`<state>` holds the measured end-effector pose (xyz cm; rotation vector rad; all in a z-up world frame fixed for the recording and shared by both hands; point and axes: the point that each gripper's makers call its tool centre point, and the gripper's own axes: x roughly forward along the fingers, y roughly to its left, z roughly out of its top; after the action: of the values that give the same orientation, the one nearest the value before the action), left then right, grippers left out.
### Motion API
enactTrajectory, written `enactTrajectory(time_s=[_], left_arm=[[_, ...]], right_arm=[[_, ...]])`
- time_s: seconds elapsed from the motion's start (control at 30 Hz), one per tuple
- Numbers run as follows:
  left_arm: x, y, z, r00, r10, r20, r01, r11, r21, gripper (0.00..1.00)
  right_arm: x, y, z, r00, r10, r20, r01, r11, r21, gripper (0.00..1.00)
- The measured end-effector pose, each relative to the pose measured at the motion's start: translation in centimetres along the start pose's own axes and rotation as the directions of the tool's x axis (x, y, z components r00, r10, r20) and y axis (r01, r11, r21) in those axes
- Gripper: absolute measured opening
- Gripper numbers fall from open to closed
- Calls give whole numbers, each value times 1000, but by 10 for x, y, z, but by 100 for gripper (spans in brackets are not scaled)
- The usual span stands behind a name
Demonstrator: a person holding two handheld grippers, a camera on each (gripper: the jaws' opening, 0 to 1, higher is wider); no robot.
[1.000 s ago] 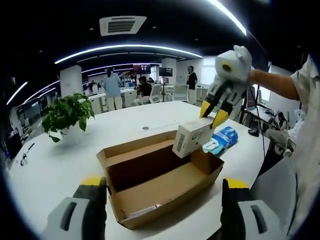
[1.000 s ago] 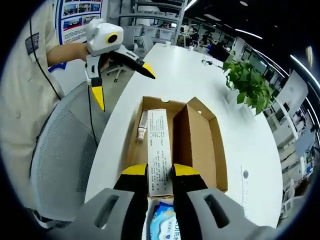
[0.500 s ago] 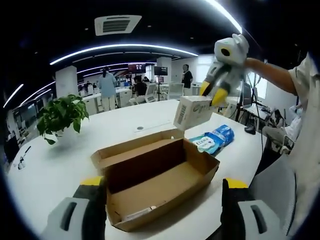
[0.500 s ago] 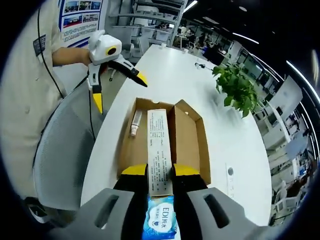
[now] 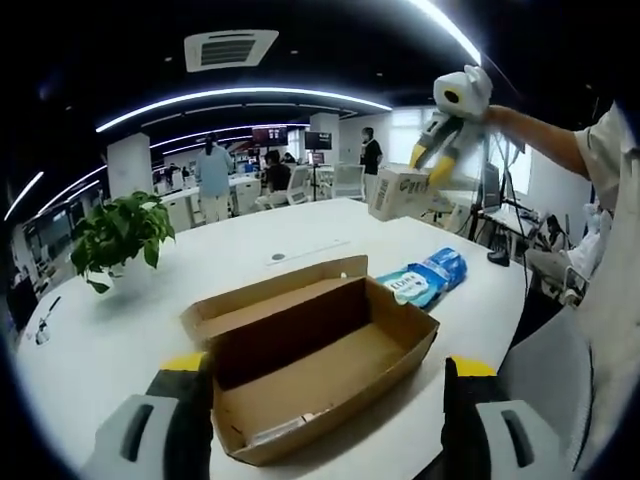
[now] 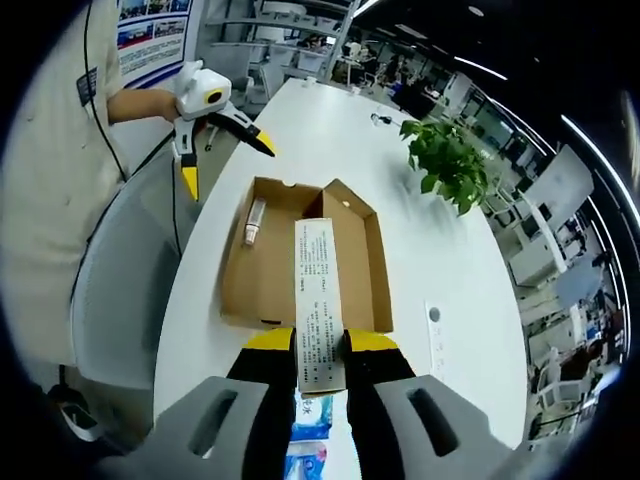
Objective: Operate the shoe box by opening the lid, removing the specified soft item, and placing it in the target area until the item is outside and the box remains undamaged.
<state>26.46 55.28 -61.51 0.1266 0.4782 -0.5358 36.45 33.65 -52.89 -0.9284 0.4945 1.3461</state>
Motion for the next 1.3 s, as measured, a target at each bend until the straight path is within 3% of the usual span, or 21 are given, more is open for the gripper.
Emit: enactTrajectory(time_s=[0.2, 0.6, 1.3], left_arm=[[2, 0, 2, 1000, -2, -3, 2, 1000, 2, 98], [7, -3, 1, 1000, -17, -17, 17, 1000, 14, 97], [8, 1, -6, 999, -12, -50, 13, 1000, 4, 95]], right_arm=[[-14, -9, -17, 999, -26, -22, 27, 999, 20, 15], [-41, -31, -75, 990, -88, -112, 97, 993, 70, 15], [-27, -43, -163, 967, -86, -240, 122, 983, 140, 15]])
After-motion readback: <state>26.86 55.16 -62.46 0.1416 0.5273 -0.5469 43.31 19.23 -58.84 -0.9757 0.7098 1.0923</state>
